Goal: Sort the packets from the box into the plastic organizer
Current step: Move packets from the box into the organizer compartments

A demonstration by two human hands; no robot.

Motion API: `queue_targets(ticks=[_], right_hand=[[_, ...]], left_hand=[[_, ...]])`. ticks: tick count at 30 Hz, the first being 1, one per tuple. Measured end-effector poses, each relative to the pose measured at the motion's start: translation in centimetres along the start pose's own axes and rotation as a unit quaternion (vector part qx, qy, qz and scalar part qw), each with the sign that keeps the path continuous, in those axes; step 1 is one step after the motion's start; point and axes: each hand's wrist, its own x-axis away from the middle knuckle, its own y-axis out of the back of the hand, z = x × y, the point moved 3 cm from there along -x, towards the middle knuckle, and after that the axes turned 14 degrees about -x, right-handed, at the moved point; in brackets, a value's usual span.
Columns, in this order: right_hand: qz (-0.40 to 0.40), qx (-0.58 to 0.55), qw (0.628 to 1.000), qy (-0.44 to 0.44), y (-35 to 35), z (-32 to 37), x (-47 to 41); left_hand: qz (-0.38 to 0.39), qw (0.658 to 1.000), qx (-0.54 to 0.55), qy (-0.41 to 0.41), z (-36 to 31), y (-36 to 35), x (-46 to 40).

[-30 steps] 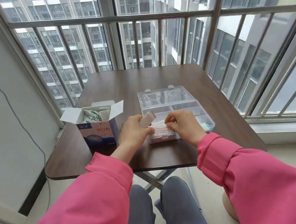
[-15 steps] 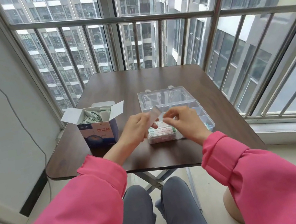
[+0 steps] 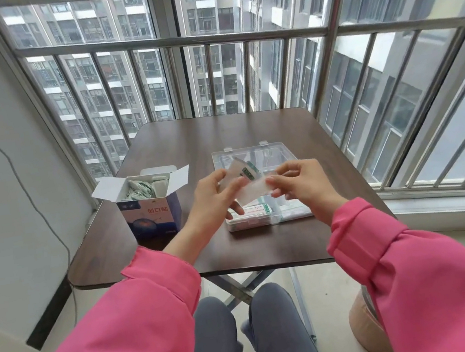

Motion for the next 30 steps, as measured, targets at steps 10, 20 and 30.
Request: queue_targets(ticks=[10, 20, 30], right_hand=[[0.024, -0.151, 0.987, -0.042, 4.0, 0.2, -0.2], [0.016, 0.212, 0.977, -0.025, 8.1, -0.4, -1.7], [0.025, 0.366, 0.929, 0.033, 5.5, -1.9, -1.7]], left_hand=[[-0.024, 0.999, 0.023, 0.037, 0.0, -1.3, -0.7], [0.016, 0.999, 0.034, 0.031, -1.1, -3.4, -1.2], [0.019, 0.999, 0.028, 0.022, -1.2, -4.0, -1.4]])
